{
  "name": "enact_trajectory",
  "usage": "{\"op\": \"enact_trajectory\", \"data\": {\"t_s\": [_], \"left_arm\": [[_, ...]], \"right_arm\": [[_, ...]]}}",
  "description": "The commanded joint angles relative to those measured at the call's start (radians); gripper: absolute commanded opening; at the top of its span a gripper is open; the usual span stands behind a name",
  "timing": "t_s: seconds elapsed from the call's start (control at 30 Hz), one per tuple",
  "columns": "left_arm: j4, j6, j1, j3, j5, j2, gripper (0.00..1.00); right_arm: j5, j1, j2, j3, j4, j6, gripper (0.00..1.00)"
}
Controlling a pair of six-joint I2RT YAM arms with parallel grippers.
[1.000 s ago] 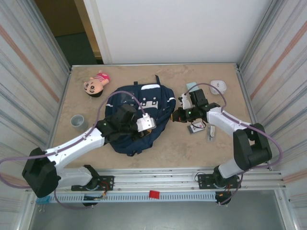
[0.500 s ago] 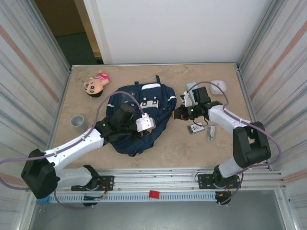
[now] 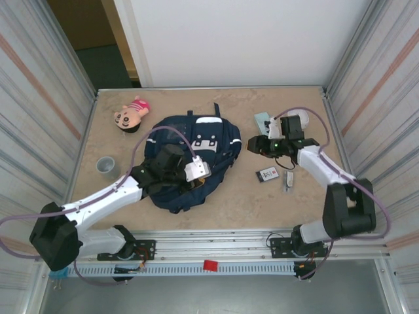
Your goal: Pack the student bag
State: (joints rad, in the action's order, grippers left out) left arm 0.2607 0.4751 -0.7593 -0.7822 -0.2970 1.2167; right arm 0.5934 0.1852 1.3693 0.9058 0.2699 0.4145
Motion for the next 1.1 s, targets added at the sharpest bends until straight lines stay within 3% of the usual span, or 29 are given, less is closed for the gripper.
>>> {"op": "enact_trajectory", "data": {"t_s": [0.0,0.07,0.13,0.27,0.4,0.5,0.6,0.87,1.07], "left_arm": [[-0.051,-0.035,-0.028,-0.04,-0.028,0.043,0.29],[-0.044,-0.038,-0.03,-0.057,-0.061,0.051,0.51],[-0.035,-0.034,-0.029,-0.067,-0.077,0.033,0.63],[0.012,-0.006,0.012,-0.084,-0.106,-0.042,0.75],[0.09,0.106,0.07,-0.08,-0.088,-0.094,0.79],[0.175,0.231,0.071,-0.093,-0.019,-0.048,0.8],[0.15,0.292,0.072,-0.102,0.051,0.026,0.82],[0.17,0.419,0.074,-0.158,0.053,0.201,0.84],[0.245,0.445,0.053,-0.143,-0.003,0.201,0.86]], "right_arm": [[-0.021,0.022,-0.135,-0.053,0.037,0.065,0.49],[-0.05,0.043,-0.21,-0.093,0.046,0.093,0.49],[-0.064,0.058,-0.27,-0.121,0.054,0.11,0.5],[-0.078,0.072,-0.345,-0.156,0.08,0.127,0.51],[-0.067,0.076,-0.362,-0.177,0.084,0.136,0.51],[-0.058,0.09,-0.363,-0.19,0.063,0.143,0.52],[-0.06,0.103,-0.359,-0.194,0.052,0.141,0.52],[-0.081,0.134,-0.341,-0.208,0.017,0.142,0.53],[-0.096,0.184,-0.306,-0.207,-0.002,0.204,0.55]]}}
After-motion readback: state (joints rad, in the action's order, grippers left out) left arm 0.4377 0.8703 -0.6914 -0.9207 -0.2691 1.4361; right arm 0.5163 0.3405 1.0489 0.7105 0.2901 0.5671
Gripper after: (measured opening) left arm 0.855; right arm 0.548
